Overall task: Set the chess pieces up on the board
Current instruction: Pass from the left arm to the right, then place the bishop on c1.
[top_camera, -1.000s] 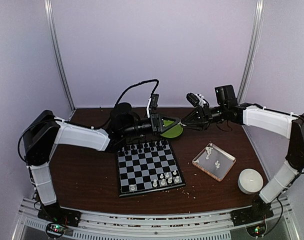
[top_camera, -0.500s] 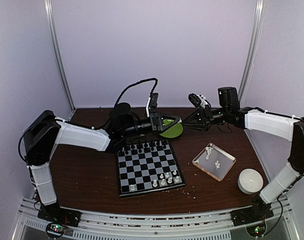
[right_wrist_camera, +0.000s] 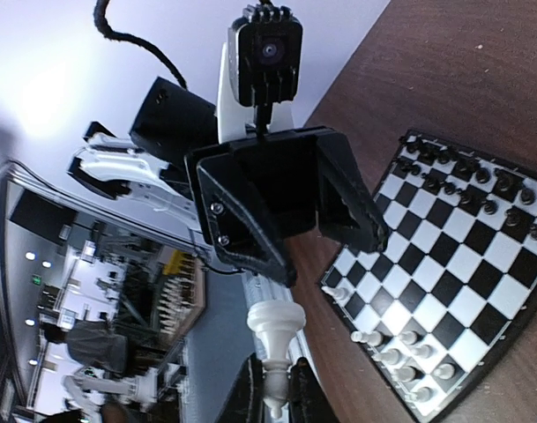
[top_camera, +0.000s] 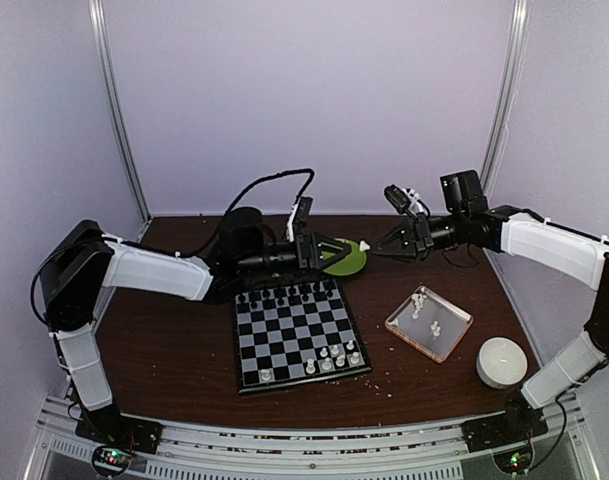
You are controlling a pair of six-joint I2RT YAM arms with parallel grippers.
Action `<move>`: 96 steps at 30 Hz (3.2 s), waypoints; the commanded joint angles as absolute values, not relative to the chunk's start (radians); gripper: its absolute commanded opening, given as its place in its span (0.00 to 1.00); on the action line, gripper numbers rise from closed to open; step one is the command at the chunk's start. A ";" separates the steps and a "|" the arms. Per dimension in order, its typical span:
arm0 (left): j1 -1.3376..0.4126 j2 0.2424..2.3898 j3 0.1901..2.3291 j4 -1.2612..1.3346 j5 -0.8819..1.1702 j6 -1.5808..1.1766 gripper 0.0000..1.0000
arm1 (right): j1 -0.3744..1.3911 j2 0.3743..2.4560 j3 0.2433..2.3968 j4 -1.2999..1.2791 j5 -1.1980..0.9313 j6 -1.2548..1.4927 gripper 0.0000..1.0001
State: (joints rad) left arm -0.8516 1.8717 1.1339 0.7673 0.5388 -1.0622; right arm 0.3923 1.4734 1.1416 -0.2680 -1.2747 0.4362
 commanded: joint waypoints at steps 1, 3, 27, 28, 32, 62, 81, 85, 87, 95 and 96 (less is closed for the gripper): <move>-0.793 1.696 1.177 0.314 0.507 -0.764 0.47 | 0.404 1.413 1.292 -0.693 -1.062 0.012 0.06; -0.775 1.616 1.260 0.016 0.416 -0.596 0.47 | 0.425 1.401 1.336 -0.792 -0.963 -0.091 0.06; -0.413 1.216 1.315 -0.450 -0.125 -0.149 0.61 | 1.196 1.879 1.899 -1.271 0.003 -0.696 0.07; -0.412 1.211 1.313 -0.446 -0.121 -0.152 0.61 | 1.207 1.917 1.922 -1.286 0.017 -0.696 0.07; -0.411 1.200 1.307 -0.442 -0.117 -0.155 0.61 | 1.237 2.028 2.009 -1.292 0.036 -0.689 0.07; -0.396 1.173 1.305 -0.443 -0.104 -0.156 0.61 | 1.269 2.367 2.206 -1.313 0.026 -0.652 0.12; -0.396 1.177 1.310 -0.449 -0.084 -0.155 0.61 | 1.269 2.408 2.221 -1.288 0.059 -0.631 0.16; -0.396 1.177 1.311 -0.451 -0.083 -0.155 0.61 | 1.268 2.413 2.227 -1.287 0.055 -0.631 0.16; -0.395 1.177 1.311 -0.451 -0.083 -0.154 0.61 | 1.268 2.413 2.230 -1.286 0.052 -0.629 0.14; -0.395 1.177 1.311 -0.451 -0.081 -0.153 0.61 | 1.268 2.418 2.249 -1.284 0.040 -0.626 0.10; -0.395 1.177 1.311 -0.451 -0.078 -0.154 0.61 | 1.268 2.419 2.250 -1.284 0.038 -0.626 0.10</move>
